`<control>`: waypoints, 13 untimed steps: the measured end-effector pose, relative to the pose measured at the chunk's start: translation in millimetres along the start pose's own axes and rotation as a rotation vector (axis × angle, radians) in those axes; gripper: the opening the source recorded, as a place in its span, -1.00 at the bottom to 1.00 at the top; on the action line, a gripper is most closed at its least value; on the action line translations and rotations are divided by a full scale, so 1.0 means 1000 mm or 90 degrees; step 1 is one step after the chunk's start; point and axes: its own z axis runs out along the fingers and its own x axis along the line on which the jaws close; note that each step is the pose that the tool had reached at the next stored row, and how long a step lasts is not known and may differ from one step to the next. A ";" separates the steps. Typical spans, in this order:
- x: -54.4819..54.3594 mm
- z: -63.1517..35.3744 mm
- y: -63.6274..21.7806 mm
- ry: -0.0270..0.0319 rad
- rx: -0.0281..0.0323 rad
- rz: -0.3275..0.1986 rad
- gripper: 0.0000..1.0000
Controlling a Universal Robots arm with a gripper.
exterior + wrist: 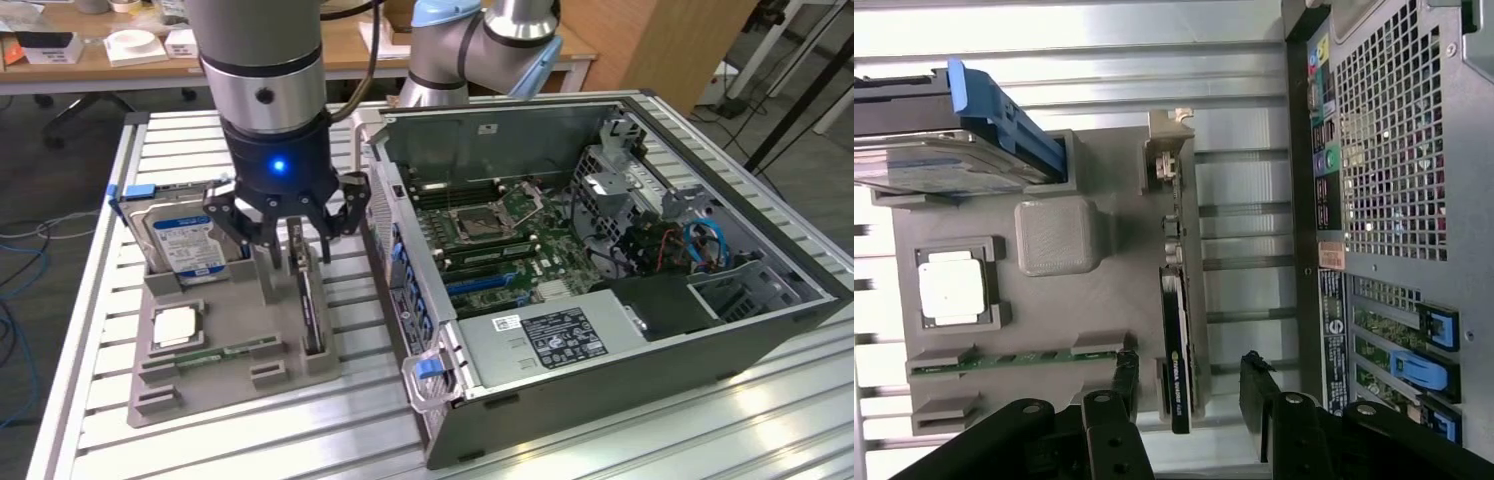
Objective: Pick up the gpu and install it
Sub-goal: 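Pick up the gpu and move the gpu toward the slot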
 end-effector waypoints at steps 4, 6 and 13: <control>0.000 0.0047 -0.0004 0.0000 0.0000 0.000 0.06; 0.000 0.0074 -0.0005 0.0000 0.0000 0.000 0.06; 0.001 0.0173 -0.0010 -0.0001 0.0000 0.000 0.06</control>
